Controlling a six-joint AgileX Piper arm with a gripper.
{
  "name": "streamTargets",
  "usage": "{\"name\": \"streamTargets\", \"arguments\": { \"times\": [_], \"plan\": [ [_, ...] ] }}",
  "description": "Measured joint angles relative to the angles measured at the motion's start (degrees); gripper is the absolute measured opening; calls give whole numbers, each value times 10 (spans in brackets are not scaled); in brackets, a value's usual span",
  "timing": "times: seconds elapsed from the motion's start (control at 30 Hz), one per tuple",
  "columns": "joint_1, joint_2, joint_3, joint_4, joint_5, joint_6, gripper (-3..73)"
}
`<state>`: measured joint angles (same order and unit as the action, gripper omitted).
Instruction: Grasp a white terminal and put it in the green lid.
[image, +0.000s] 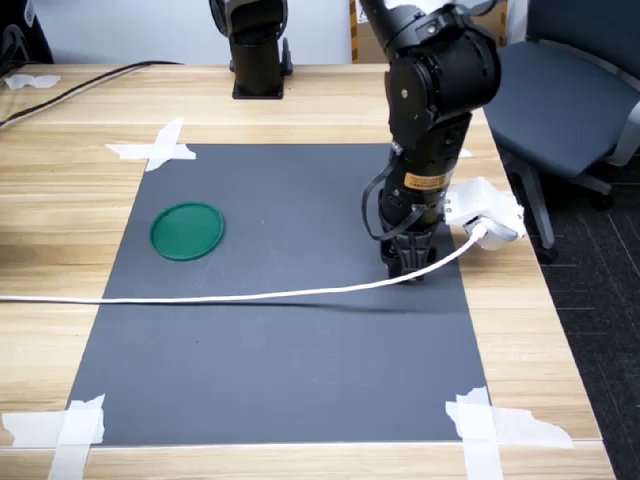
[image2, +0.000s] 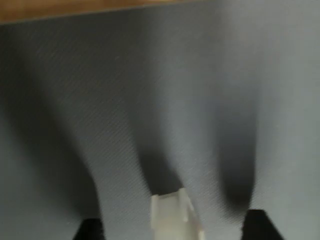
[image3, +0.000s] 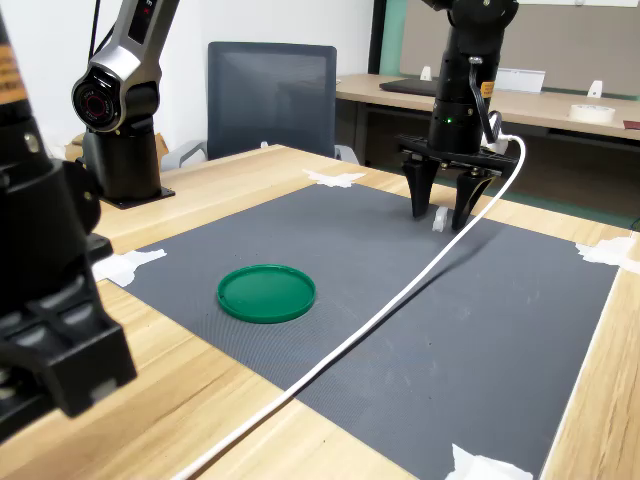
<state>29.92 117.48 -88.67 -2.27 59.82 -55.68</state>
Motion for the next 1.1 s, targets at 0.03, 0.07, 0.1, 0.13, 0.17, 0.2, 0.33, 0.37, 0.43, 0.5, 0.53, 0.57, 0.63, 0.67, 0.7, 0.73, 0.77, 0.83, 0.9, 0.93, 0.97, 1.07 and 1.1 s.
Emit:
{"name": "streamTargets", "arguments": {
  "times": [0.03,0.07,0.1,0.13,0.17,0.2,0.33,0.37,0.43,0.5,0.53,0.57,0.63,0.67,0.7,0.73,0.77,0.83,0.9,0.93,0.97,1.07,1.1],
  "plan": [
    [0,1,0,0,0,2,449],
    [0,1,0,0,0,4,411],
    [0,3,0,0,0,8,368],
    [0,4,0,0,0,13,320],
    [0,5,0,0,0,17,279],
    [0,6,0,0,0,21,227],
    [0,7,0,2,1,27,76],
    [0,6,0,3,0,30,76],
    [0,1,0,7,-5,41,76],
    [-1,-14,0,13,-19,53,76],
    [-3,-24,0,18,-26,56,77],
    [-6,-37,0,26,-33,57,77],
    [-17,-65,0,47,-40,51,77],
    [-25,-78,0,60,-41,42,77],
    [-35,-92,0,71,-41,34,77],
    [-44,-103,0,85,-41,23,77],
    [-56,-116,0,100,-41,12,77],
    [-84,-142,0,131,-41,-10,77],
    [-114,-167,0,151,-40,-29,77],
    [-130,-179,0,157,-40,-35,77],
    [-146,-189,0,162,-39,-41,77],
    [-194,-220,0,167,-30,-53,77],
    [-211,-228,0,170,-28,-58,77]
  ]
}}
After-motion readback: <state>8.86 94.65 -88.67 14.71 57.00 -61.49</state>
